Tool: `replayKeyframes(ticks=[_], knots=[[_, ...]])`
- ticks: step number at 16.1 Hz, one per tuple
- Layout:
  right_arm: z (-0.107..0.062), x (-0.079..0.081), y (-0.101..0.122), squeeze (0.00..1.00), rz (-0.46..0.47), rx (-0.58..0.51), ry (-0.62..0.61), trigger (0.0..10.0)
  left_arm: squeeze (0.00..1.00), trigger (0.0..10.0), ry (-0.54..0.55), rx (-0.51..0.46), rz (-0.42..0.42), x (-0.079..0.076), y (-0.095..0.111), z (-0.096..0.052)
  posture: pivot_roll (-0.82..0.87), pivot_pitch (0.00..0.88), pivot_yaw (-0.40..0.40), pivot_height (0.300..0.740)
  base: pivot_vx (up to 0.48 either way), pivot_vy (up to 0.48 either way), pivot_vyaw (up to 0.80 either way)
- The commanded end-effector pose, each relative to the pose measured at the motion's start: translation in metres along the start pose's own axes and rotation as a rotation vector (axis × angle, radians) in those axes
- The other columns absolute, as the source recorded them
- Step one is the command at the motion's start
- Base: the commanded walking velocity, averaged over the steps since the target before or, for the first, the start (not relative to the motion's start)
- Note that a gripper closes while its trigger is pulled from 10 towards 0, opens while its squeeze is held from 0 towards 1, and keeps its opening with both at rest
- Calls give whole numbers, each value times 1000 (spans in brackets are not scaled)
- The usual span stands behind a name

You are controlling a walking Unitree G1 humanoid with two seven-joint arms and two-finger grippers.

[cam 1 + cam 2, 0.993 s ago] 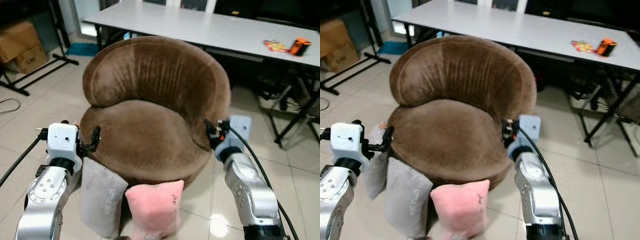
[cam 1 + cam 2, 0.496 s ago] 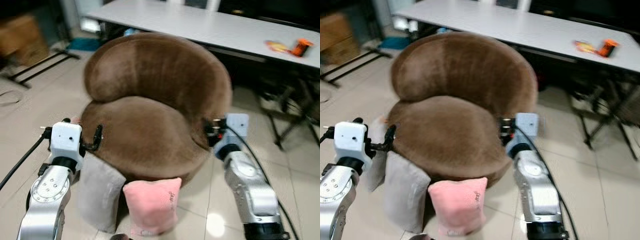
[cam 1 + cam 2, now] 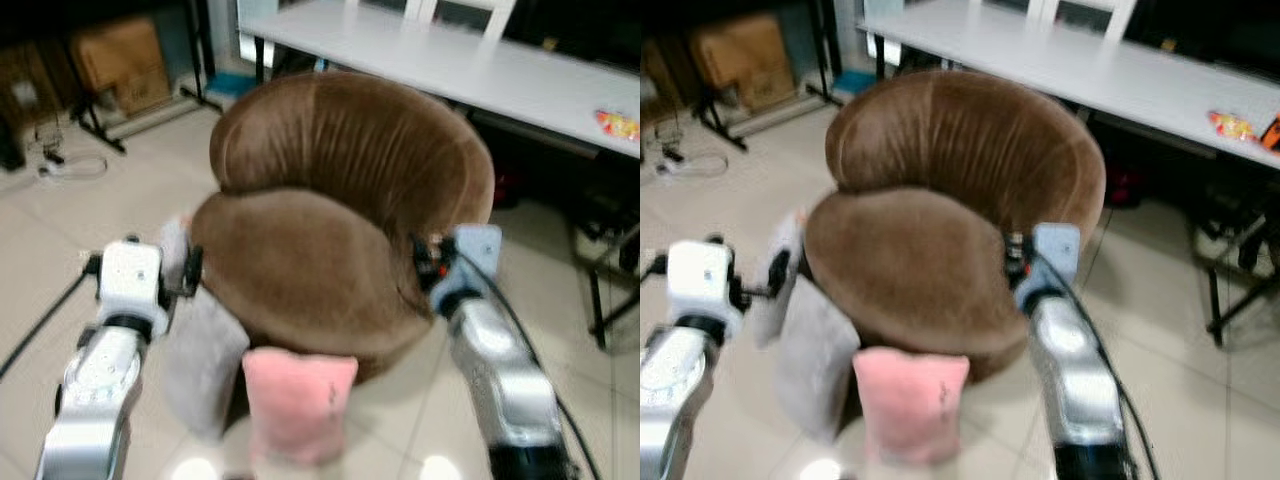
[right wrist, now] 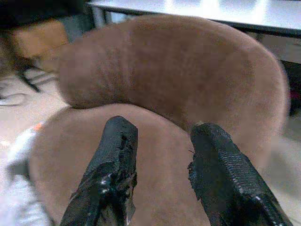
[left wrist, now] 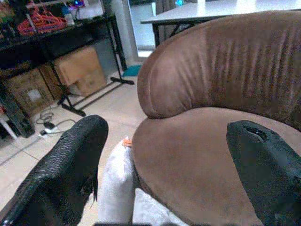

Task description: Move the pillow to the sofa from floor

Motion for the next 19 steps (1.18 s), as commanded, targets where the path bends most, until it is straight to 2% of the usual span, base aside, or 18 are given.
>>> replayKeyframes(ticks=[1, 3, 5, 9, 11, 17, 19], knots=[[-2, -13, -1, 0, -9, 1, -48, 10000, 0, 10000, -24, -21, -11, -6, 4, 1, -26, 0, -47, 740, 0, 0, 0], [-2, -16, 2, 0, -36, -13, -54, 10000, 0, 10000, -47, -29, -17, -10, 4, 1, -26, 0, -47, 740, 0, 0, 0], [-2, -13, 3, 0, -49, -16, -41, 10000, 0, 10000, -50, -30, -23, -10, 4, 0, -26, 0, -47, 740, 0, 0, 800], [-1, -10, 1, 0, -52, -8, -38, 10000, 0, 10000, -57, -36, -33, -11, 4, 0, -22, 0, -50, 740, 311, 0, 800], [-1, -9, -1, 0, -6, -3, -28, 10000, 0, 10000, -56, -36, -34, -10, 4, 0, -22, 0, -50, 740, 336, 0, 0], [-2, -10, -4, 0, -12, 11, -33, 10000, 0, 10000, -48, -35, -33, -8, 4, -1, -20, 0, -53, 740, 334, 0, 0], [-2, -7, -5, 0, -41, 16, -12, 10000, 0, 10000, -49, -34, -36, -9, 3, -2, -21, 0, -56, 740, 332, 0, 0]])
Point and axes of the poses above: a point about 5 cm out from each wrist's last joint towards the gripper, its own z axis pointing out of the wrist towards the gripper, its own y axis along the axis of the wrist's last joint, x = y × z, the point moved 4 cm from there along z, pointing out of the wrist towards the gripper, and after that the axes turned 4 degrees about z, right-handed, at the moved point
